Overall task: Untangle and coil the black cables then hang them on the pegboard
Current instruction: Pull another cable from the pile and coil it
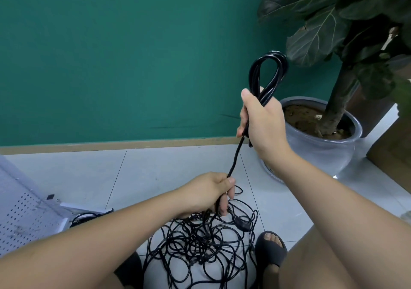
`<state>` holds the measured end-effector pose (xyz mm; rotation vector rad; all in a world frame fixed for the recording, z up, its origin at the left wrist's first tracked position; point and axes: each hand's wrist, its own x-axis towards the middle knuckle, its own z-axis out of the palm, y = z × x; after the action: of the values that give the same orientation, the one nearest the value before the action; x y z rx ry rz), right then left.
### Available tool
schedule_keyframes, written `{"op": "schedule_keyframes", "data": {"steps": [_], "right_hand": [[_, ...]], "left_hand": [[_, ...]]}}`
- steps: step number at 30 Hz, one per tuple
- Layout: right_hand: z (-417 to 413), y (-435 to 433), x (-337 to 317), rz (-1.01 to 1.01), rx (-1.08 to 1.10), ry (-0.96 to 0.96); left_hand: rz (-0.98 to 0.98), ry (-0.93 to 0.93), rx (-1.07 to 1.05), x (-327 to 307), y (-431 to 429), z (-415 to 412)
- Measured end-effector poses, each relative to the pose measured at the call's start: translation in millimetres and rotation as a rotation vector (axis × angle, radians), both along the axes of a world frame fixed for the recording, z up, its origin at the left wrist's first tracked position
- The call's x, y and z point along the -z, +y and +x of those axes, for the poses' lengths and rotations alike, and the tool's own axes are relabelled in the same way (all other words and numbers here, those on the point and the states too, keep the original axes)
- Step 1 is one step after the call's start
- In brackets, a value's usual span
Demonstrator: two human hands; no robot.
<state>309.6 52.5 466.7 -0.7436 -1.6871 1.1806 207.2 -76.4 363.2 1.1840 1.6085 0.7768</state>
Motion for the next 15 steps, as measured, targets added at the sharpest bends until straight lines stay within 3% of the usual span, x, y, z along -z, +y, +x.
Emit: {"op": "schedule_keyframes", "data": {"steps": [4, 8, 12, 15], "right_hand": [[0, 4, 3, 0.094, 0.046, -0.072], [-4, 7, 10, 0.208, 0.052, -0.285], [-7, 5, 19, 0.241, -0.113, -0.533], [-8, -6, 28, 0.224, -0.283, -0.589]], "left_hand": [[0.038, 0.132, -0.021, -17, -2, -11], [0.148, 0.372, -0.027, -41, -10, -11], [0.292, 0.434, -0.07, -65, -19, -16], [0.435, 0.445, -0.138, -78, -25, -27]]}}
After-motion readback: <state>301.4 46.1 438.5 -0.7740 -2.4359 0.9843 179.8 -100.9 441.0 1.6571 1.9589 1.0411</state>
